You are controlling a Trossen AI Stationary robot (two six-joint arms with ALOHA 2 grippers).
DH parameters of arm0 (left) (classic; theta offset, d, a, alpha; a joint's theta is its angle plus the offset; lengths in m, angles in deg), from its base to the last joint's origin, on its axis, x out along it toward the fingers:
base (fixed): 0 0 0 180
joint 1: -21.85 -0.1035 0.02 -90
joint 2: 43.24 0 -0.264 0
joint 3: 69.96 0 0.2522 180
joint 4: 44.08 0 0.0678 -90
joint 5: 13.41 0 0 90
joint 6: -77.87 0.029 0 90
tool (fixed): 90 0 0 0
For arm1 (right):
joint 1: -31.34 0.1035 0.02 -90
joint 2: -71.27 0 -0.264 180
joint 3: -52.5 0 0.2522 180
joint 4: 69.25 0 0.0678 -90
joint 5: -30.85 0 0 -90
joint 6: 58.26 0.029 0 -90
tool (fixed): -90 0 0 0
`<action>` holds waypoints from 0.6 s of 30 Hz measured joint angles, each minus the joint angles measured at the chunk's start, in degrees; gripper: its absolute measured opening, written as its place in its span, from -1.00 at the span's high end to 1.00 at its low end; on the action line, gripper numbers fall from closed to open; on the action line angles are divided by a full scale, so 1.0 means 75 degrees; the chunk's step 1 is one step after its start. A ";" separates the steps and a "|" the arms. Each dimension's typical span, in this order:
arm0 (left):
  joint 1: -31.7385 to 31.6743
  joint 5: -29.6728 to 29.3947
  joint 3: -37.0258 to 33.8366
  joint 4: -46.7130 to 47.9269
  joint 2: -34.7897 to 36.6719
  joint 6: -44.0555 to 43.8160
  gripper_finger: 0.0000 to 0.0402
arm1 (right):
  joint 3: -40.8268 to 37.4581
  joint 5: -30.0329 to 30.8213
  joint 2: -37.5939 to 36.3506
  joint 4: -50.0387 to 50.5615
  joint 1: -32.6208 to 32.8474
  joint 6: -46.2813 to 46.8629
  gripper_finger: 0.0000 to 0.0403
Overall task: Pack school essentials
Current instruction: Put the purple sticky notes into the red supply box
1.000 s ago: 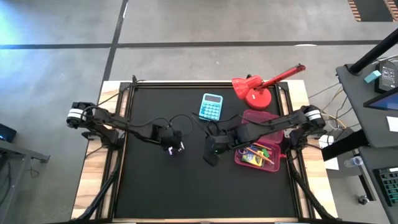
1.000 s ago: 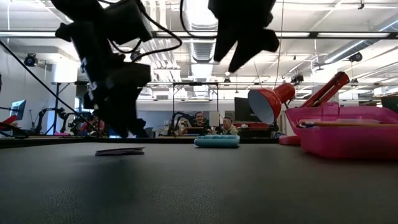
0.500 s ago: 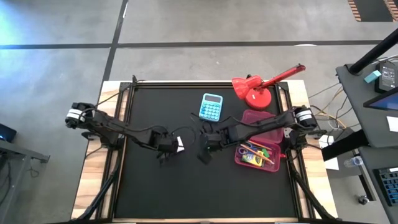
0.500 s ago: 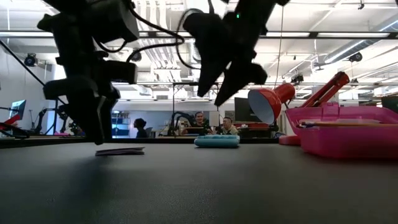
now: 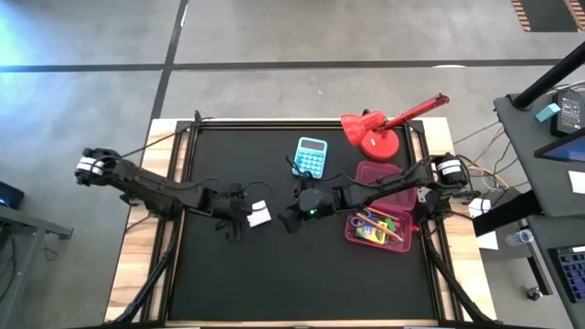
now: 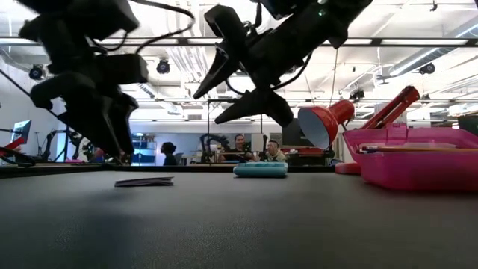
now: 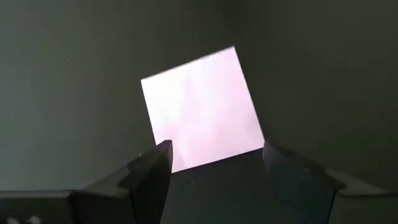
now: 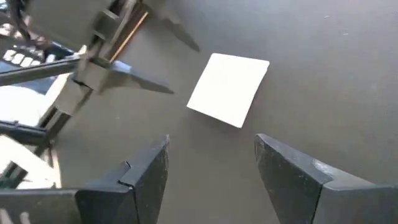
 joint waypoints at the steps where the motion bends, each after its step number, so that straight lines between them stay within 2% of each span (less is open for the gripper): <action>1: 0.0000 0.0000 -0.0257 -0.0318 0.0242 -0.0080 -0.17 | -0.0003 0.0112 0.0001 0.0029 0.0003 -0.0011 -0.11; 3: 0.0000 -0.0010 -0.0763 -0.0935 0.0648 -0.0308 -0.17 | -0.0006 0.0376 0.0000 0.0025 0.0003 0.0095 -0.11; 8: -0.0002 -0.0343 -0.1757 -0.2020 0.1226 -0.0403 -0.17 | -0.0067 0.1258 0.0000 0.0029 -0.0052 0.1275 -0.11; 14: -0.0003 -0.0407 -0.2186 -0.2039 0.1367 -0.0393 -0.17 | -0.0122 0.1267 0.0003 -0.0023 -0.0113 0.2033 -0.11; 18: -0.0003 -0.0421 -0.2223 -0.2277 0.1066 -0.0391 -0.17 | -0.0119 0.1272 0.0003 -0.0050 -0.0104 0.2166 -0.11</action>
